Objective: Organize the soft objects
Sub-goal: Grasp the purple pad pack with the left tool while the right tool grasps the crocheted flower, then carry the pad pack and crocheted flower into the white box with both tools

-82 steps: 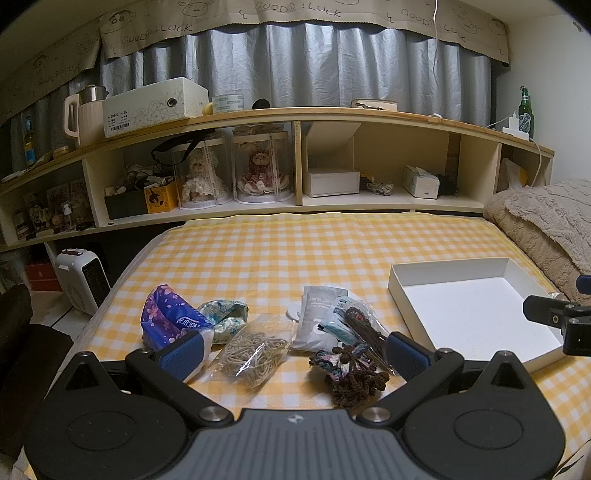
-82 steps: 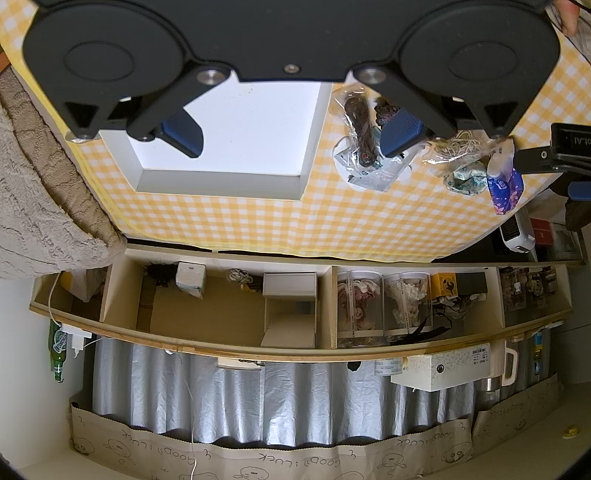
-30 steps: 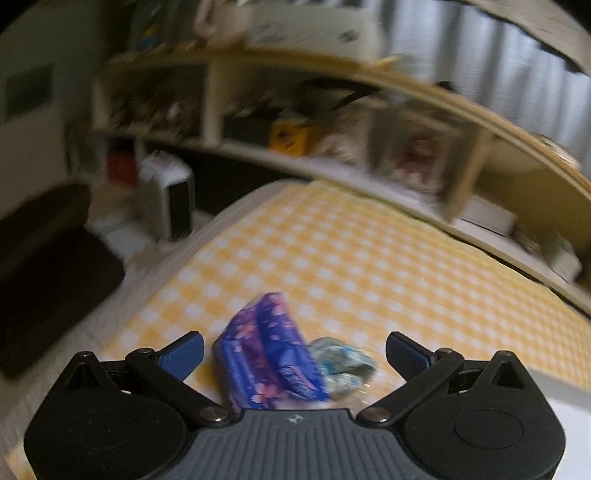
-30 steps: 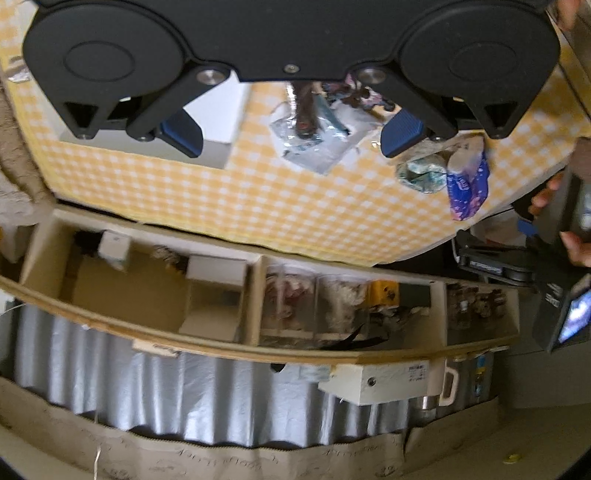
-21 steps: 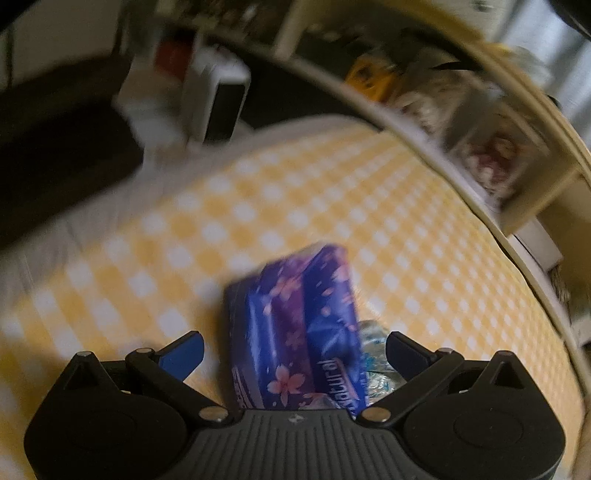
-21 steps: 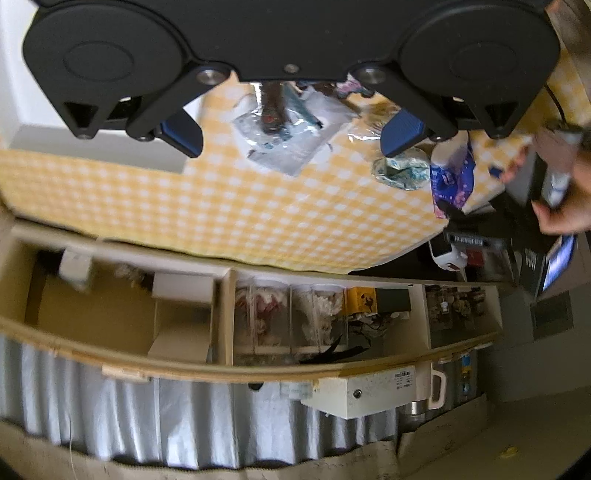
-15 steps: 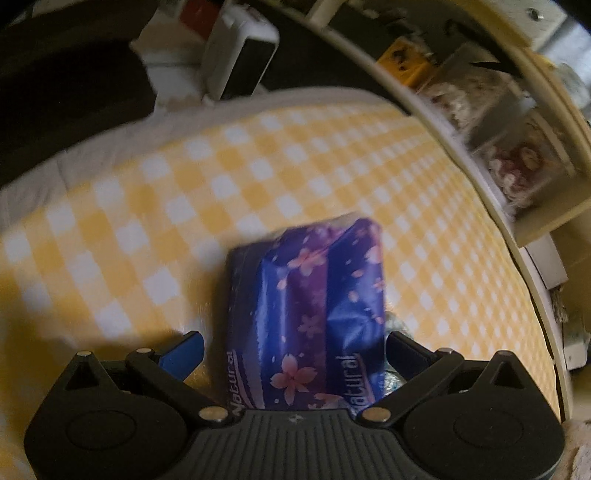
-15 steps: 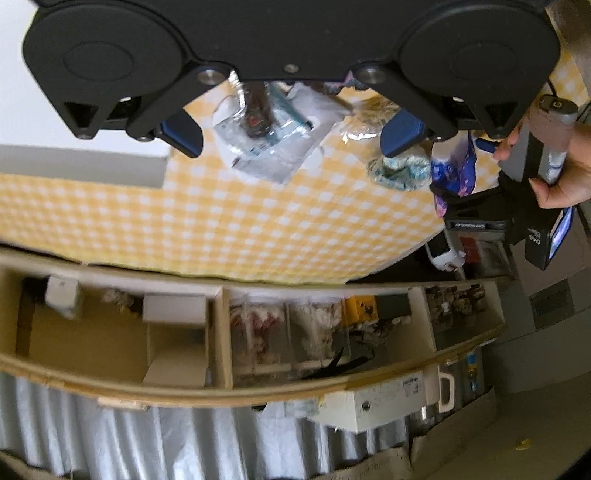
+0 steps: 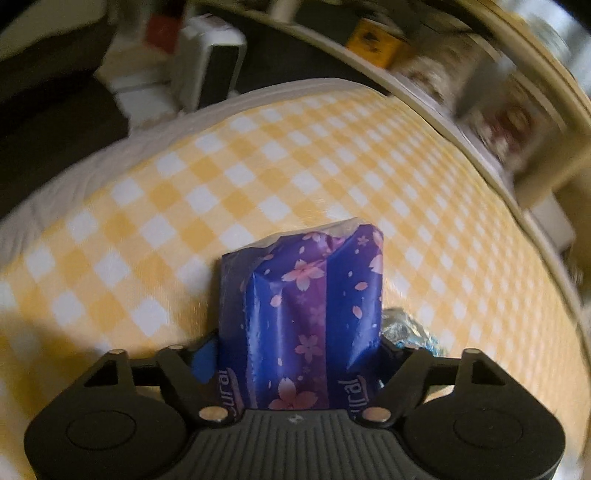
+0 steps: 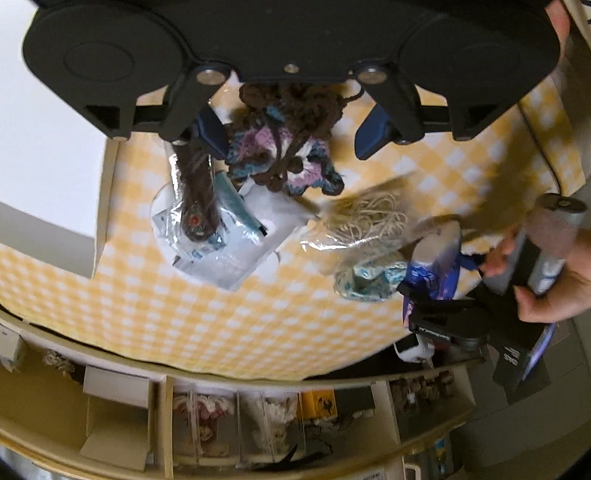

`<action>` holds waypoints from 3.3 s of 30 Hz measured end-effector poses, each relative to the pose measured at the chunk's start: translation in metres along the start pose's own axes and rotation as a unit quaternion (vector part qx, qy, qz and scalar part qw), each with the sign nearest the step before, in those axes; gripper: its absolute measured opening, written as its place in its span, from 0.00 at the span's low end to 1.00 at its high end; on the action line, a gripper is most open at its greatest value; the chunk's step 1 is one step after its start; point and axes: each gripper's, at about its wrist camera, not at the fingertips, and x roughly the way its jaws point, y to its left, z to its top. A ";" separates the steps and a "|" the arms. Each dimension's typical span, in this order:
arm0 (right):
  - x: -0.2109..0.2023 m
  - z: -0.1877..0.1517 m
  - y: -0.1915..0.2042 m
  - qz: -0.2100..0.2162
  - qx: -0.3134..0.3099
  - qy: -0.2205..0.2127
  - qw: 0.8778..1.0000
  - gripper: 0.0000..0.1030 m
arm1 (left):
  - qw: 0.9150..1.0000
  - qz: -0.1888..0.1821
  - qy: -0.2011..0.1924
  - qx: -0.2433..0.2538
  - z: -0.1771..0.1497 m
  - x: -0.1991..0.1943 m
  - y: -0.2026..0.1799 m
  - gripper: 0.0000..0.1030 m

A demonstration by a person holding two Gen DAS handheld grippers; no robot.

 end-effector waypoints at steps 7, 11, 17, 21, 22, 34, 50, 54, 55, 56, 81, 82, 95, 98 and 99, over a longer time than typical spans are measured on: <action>0.023 -0.006 -0.006 0.009 0.028 0.030 0.999 0.52 | 0.996 0.016 0.007 0.091 -0.006 -0.011 -0.010 0.67; 0.025 -0.008 -0.011 0.016 0.043 0.034 0.998 0.48 | 0.987 0.033 -0.002 0.158 -0.013 -0.022 -0.018 0.66; 0.017 -0.011 -0.012 0.028 0.052 0.039 0.997 0.40 | 0.979 0.039 -0.002 0.202 -0.032 -0.040 -0.023 0.66; 0.008 -0.012 -0.005 0.048 0.044 0.039 0.997 0.37 | 0.979 0.028 -0.005 0.201 -0.042 -0.057 -0.025 0.66; 0.005 -0.012 -0.003 0.046 0.041 0.034 0.998 0.37 | 0.979 0.025 -0.008 0.203 -0.044 -0.061 -0.026 0.66; -0.041 0.004 -0.017 0.032 0.071 -0.039 0.996 0.37 | 0.969 -0.005 -0.067 0.239 -0.065 -0.108 -0.048 0.66; -0.119 0.009 -0.058 -0.019 0.098 -0.121 0.988 0.38 | 0.951 -0.089 -0.127 0.269 -0.099 -0.160 -0.101 0.66; -0.137 0.008 -0.073 -0.031 0.111 -0.139 0.984 0.38 | 0.944 -0.124 -0.122 0.280 -0.109 -0.167 -0.127 0.66; -0.141 0.007 -0.077 -0.034 0.112 -0.142 0.983 0.38 | 0.942 -0.129 -0.120 0.285 -0.112 -0.167 -0.134 0.66; -0.145 0.005 -0.081 -0.038 0.114 -0.146 0.982 0.38 | 0.939 -0.134 -0.119 0.292 -0.116 -0.167 -0.142 0.66; -0.180 -0.029 -0.175 -0.151 0.200 -0.152 0.956 0.39 | 0.902 -0.340 0.076 0.256 -0.222 -0.083 -0.255 0.67; -0.177 -0.030 -0.176 -0.149 0.201 -0.145 0.957 0.39 | 0.904 -0.329 0.079 0.261 -0.227 -0.076 -0.255 0.67; -0.133 -0.038 -0.190 -0.135 0.217 -0.041 0.966 0.39 | 0.916 -0.266 0.045 0.298 -0.226 -0.063 -0.249 0.90; -0.123 -0.042 -0.193 -0.140 0.223 -0.015 0.965 0.39 | 0.917 -0.239 0.040 0.315 -0.227 -0.064 -0.248 0.90; -0.119 -0.043 -0.194 -0.141 0.224 -0.005 0.964 0.39 | 0.918 -0.232 0.042 0.318 -0.227 -0.063 -0.247 0.90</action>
